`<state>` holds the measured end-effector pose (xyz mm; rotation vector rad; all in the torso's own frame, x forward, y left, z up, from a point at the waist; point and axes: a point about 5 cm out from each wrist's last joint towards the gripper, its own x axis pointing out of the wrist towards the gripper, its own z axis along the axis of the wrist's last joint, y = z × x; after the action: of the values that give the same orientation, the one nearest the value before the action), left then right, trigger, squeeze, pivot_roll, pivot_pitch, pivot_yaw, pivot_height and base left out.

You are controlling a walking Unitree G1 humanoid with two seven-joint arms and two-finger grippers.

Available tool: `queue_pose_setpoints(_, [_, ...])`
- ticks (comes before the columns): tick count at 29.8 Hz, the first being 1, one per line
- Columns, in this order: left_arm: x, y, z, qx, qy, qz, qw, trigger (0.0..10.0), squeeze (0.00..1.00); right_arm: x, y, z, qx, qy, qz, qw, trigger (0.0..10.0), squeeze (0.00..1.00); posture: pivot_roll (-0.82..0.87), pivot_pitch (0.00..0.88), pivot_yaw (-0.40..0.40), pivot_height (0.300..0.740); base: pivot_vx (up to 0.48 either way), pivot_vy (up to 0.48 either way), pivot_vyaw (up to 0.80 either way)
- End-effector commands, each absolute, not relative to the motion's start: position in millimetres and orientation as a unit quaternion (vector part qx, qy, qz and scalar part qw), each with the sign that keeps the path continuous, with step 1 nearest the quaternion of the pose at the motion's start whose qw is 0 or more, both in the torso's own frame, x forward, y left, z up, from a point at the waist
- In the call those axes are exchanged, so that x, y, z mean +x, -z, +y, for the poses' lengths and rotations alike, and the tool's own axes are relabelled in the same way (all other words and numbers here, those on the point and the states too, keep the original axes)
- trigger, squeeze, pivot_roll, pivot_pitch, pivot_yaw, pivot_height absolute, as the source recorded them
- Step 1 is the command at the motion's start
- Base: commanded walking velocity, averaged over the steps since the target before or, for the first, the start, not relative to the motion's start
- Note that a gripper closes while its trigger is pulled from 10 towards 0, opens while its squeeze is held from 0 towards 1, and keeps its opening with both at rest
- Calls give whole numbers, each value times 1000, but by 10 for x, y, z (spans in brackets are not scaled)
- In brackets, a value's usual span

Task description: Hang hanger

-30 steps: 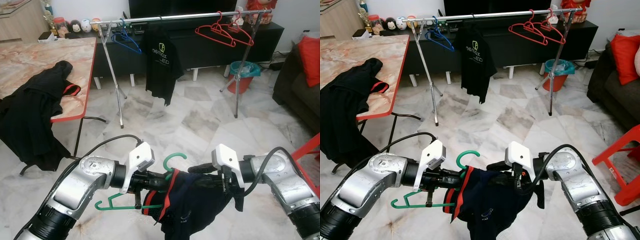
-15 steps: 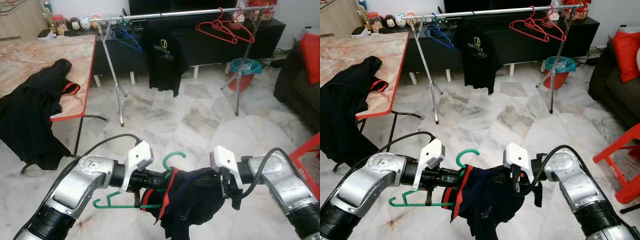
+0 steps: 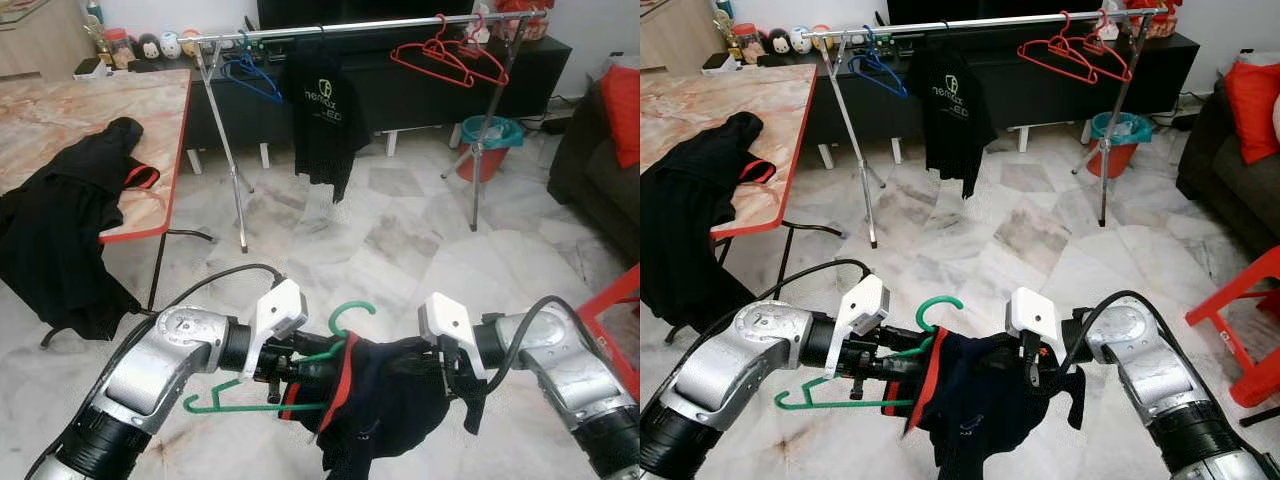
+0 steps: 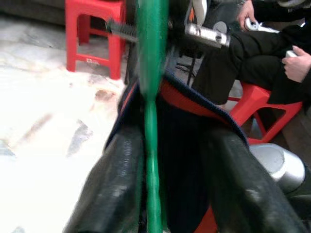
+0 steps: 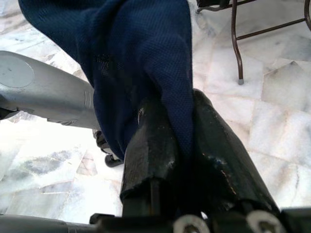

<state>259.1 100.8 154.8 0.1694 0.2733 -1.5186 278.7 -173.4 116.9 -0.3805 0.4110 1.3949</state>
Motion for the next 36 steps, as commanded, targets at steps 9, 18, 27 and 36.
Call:
queue_pose_setpoints(9, [2878,-1653,1473,117,581,110,798,10000,1000,2758,-1063,-1819,-192,-612,206,739,0,0,37,43,32,740,0,0,0])
queue_pose_setpoints(18, [3151,-1707,1785,117,430,83,891,10000,1000,2707,-977,-1901,-196,-600,227,742,0,0,38,34,28,740,0,0,0])
queue_pose_setpoints(27, [3291,-1646,1820,110,337,51,934,10000,0,2674,-906,-1904,-198,-587,231,750,0,0,25,3,23,740,0,0,0])
queue_pose_setpoints(36, [3515,-1611,2294,105,79,54,990,10000,0,2858,-941,-2018,-203,-450,185,850,0,0,24,0,19,740,0,0,0])
